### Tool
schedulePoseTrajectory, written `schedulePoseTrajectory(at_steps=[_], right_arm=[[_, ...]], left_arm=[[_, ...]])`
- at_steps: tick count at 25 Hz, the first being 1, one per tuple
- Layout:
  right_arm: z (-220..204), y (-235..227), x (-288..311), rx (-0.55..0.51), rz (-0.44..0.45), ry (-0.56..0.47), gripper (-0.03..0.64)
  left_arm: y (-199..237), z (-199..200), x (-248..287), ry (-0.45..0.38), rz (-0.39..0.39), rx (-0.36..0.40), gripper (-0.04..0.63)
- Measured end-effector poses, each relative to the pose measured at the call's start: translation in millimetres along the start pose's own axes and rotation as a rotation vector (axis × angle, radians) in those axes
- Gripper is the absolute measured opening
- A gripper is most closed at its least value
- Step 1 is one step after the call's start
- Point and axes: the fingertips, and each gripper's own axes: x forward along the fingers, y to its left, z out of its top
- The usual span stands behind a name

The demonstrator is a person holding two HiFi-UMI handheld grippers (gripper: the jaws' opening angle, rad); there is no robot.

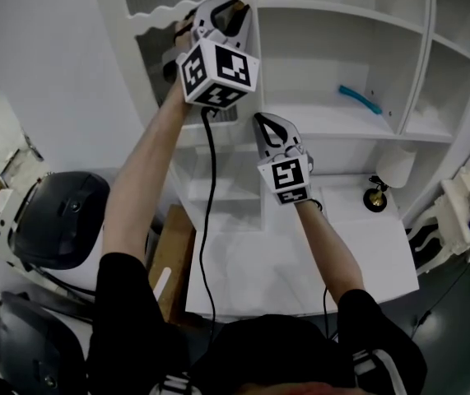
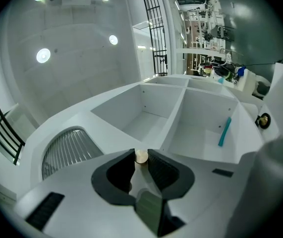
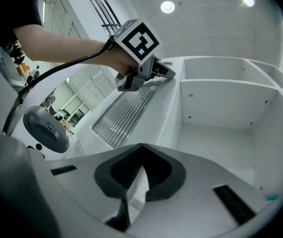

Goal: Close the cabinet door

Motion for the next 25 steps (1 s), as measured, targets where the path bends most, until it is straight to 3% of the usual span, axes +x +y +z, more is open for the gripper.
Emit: schedulePoseTrajectory(at_steps=[5,12,17,23,25], right_arm=[[0.3,-1.0,1.7,0.015,0.0,0.012,0.018],[-0.3,-0.8,2.5,0.048,0.012,0.085,0.018],[-2.8,2.0,-0.2,0.084,0.017,0.133,0.02],[6.3,7.4,-12.6,0.169,0.017,0.109,0.02],[9.0,7.0,-19.2,0.194,0.01,0.099,0.02]], left_arm=[[1.2,0.1,0.3,0.009,0.01,-0.049,0.089],[1.3,5.4,-23.7,-0.03,0.092,-0.099,0.091],[1.8,3.3,-52.1,-0.033,0.078,-0.267,0.091],[-6.8,-12.1,-84.9,-0.017,0.064,-0.44,0.089],[-12.7,-19.2,-95.8,-0.004,0.073,-0.49,0.046]])
